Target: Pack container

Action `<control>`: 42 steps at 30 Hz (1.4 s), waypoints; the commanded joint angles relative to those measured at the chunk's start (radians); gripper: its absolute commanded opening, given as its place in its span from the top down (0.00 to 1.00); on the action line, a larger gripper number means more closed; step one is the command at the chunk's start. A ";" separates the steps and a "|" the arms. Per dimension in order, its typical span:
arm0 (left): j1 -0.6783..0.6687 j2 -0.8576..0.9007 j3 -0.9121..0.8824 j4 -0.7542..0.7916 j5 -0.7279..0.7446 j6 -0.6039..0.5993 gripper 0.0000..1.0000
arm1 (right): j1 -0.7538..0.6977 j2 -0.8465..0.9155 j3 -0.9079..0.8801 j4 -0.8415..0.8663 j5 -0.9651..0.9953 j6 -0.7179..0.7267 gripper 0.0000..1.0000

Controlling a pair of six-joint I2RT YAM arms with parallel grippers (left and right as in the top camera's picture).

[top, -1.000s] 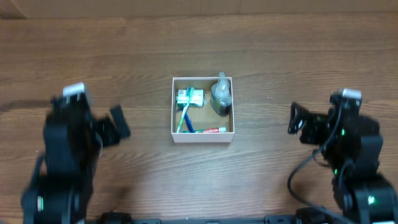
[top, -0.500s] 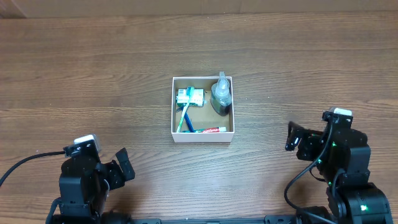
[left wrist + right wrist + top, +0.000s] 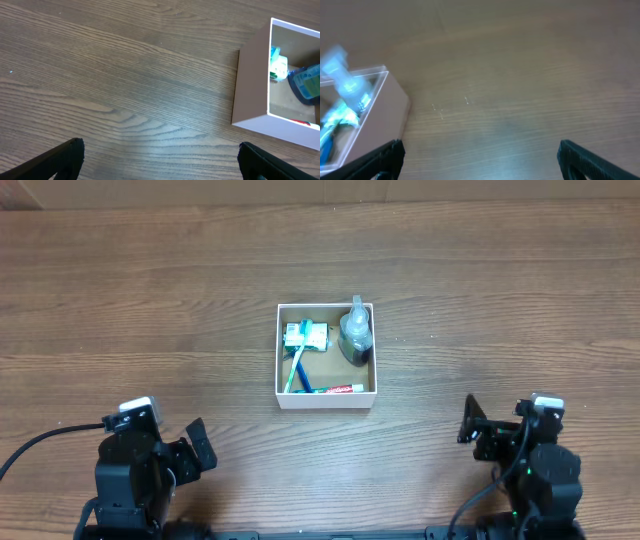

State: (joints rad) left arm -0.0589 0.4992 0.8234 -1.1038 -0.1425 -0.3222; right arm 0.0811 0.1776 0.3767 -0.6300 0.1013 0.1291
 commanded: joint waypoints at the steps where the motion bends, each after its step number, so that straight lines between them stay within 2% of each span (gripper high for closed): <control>1: -0.003 -0.004 -0.003 0.000 0.005 -0.015 0.00 | 0.003 -0.119 -0.110 0.168 -0.002 -0.007 0.00; 7: -0.003 -0.004 -0.003 0.000 0.005 -0.015 0.00 | 0.003 -0.175 -0.372 0.694 0.022 -0.019 0.00; 9: -0.003 -0.004 -0.003 0.000 0.005 -0.015 0.00 | 0.005 -0.175 -0.369 0.685 -0.008 -0.088 0.00; 12: -0.003 -0.004 -0.003 0.000 0.005 -0.015 0.00 | 0.005 -0.175 -0.369 0.547 -0.071 -0.108 0.00; 34: -0.001 -0.006 -0.004 -0.006 0.004 -0.014 0.00 | 0.005 -0.174 -0.369 0.549 -0.073 -0.107 0.00; 36: 0.019 -0.050 -0.029 -0.021 0.010 0.008 0.00 | 0.005 -0.174 -0.369 0.549 -0.073 -0.107 0.00; 37: 0.031 -0.090 -0.071 0.006 0.012 0.015 0.00 | 0.005 -0.174 -0.369 0.549 -0.073 -0.107 0.00; 42: 0.082 -0.401 -0.482 0.432 0.045 0.180 0.00 | 0.005 -0.174 -0.369 0.549 -0.073 -0.107 0.00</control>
State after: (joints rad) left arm -0.0040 0.2016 0.4854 -0.8059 -0.1276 -0.2436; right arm 0.0811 0.0109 0.0185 -0.0902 0.0299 0.0257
